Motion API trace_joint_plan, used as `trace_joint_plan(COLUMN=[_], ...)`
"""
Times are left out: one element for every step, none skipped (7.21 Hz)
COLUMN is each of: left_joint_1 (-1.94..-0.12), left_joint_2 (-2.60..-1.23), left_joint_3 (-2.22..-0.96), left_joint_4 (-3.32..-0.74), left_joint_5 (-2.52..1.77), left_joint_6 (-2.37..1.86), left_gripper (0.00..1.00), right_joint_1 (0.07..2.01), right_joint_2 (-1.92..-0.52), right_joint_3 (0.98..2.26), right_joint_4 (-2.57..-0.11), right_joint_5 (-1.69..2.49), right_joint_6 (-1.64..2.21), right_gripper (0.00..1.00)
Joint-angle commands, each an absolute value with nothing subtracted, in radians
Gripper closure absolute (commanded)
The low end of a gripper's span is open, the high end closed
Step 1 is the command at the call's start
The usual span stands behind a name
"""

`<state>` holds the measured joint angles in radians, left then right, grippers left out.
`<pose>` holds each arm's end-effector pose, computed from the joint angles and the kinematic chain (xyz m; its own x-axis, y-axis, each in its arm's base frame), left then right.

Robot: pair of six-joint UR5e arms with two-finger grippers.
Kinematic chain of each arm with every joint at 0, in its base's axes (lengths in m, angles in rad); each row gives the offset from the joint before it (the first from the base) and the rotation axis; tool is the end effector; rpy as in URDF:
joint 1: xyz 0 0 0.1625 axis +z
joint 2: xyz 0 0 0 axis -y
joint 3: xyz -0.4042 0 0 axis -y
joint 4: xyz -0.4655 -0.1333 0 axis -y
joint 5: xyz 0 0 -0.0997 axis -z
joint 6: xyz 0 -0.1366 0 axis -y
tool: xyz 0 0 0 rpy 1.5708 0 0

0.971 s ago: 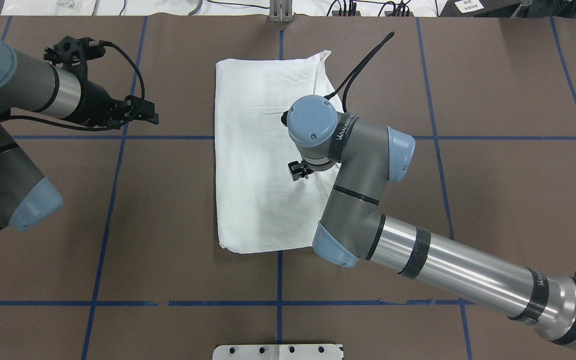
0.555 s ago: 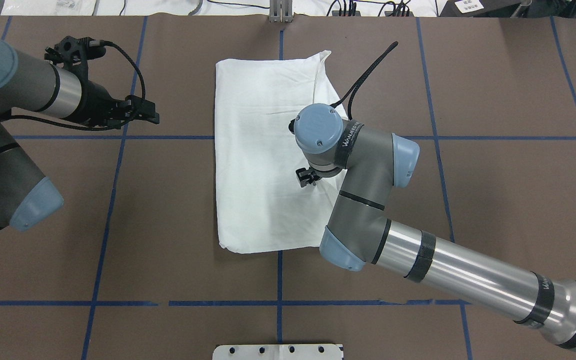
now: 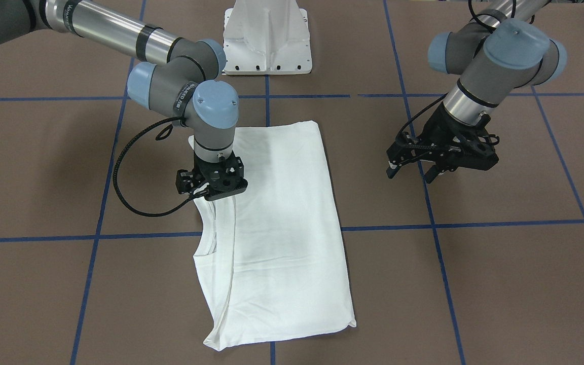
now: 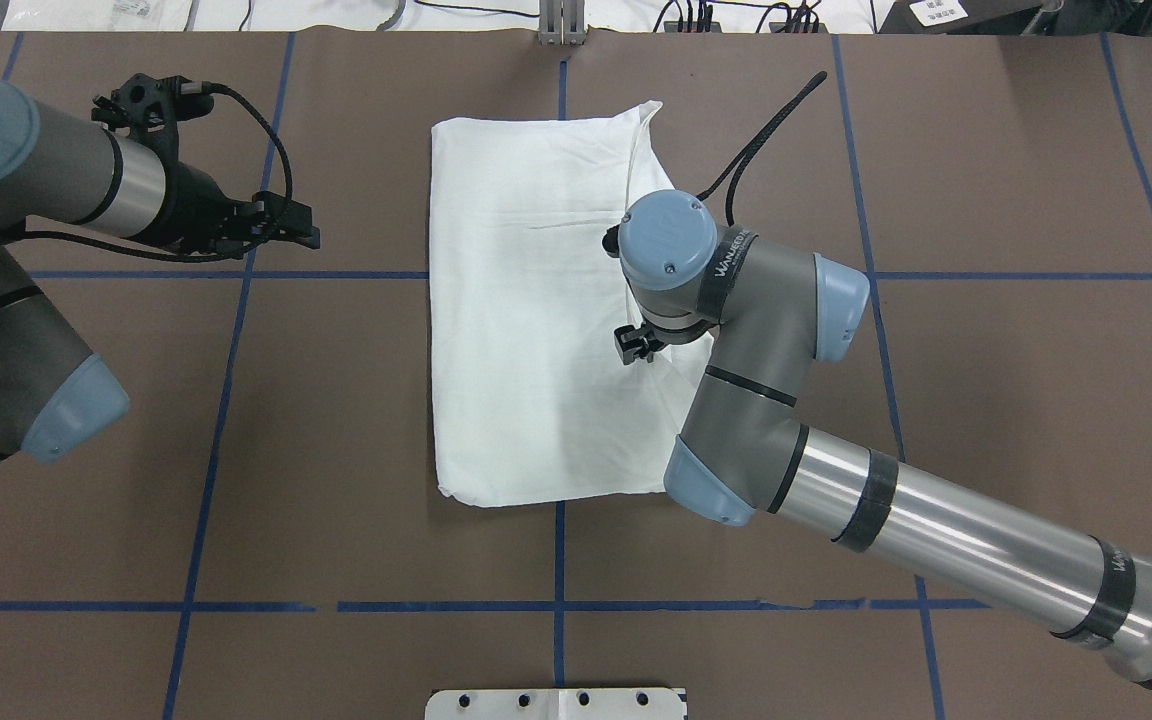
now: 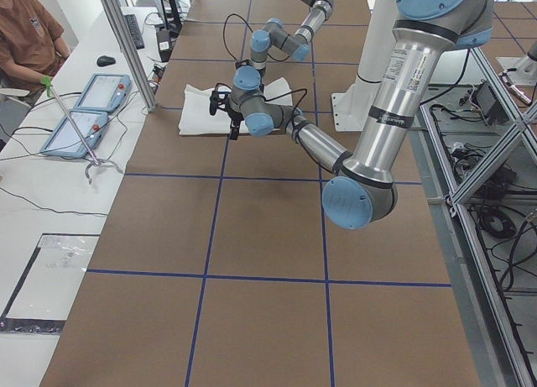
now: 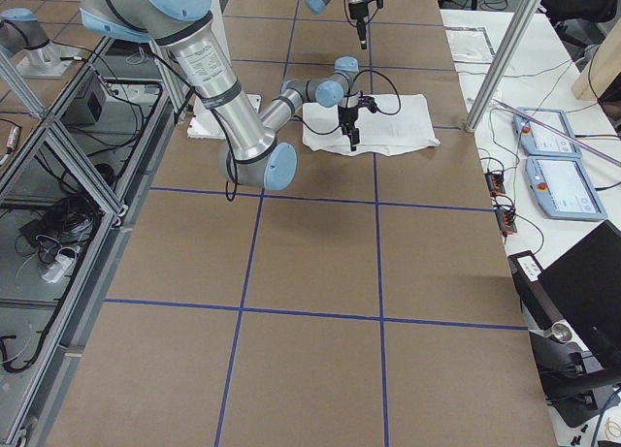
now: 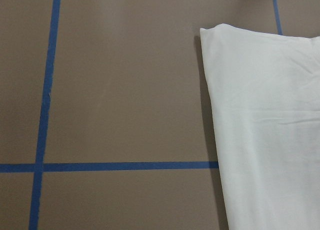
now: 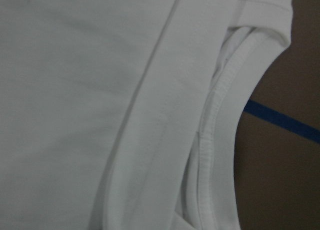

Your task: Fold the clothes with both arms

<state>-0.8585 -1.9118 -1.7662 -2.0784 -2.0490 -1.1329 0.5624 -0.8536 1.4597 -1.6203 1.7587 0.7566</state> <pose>0.3978 -0.5685 0.2803 0.4723 0.0291 -0.8810 0.2338 0.9595 0.1570 -0.6225 -0.5198 0.2632 0.8133 -0.3318 0.4780 0.2200 0.9358 0.2753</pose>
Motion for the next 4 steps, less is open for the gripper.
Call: trace_joint_plan(left_joint_1=[-0.857, -0.857, -0.857, -0.857], left_joint_2=[-1.921, -1.921, -1.927, -1.931], left_joint_3=[-1.766, -1.766, -1.769, -1.767], left_joint_4=[-2.077, -2.079, -2.076, -2.075], left_joint_5=[-2.049, -2.049, -2.049, -2.049], left_joint_6=[-1.135, -1.135, -1.137, -1.137], left_gripper=[0.00, 0.00, 0.00, 0.00], right_joint_1=[0.596, 0.636, 0.661, 0.679], right_joint_2=[-0.958, -1.021, -1.084, -1.085], right_joint_3=[1.555, 1.606, 1.653, 1.666], right_joint_4=[-1.621, -1.620, -1.618, -1.621], right_joint_5=[1.766, 1.801, 1.825, 1.830], right_joint_6=[0.755, 0.746, 0.736, 0.736], right_gripper=[0.00, 0.00, 0.00, 0.00])
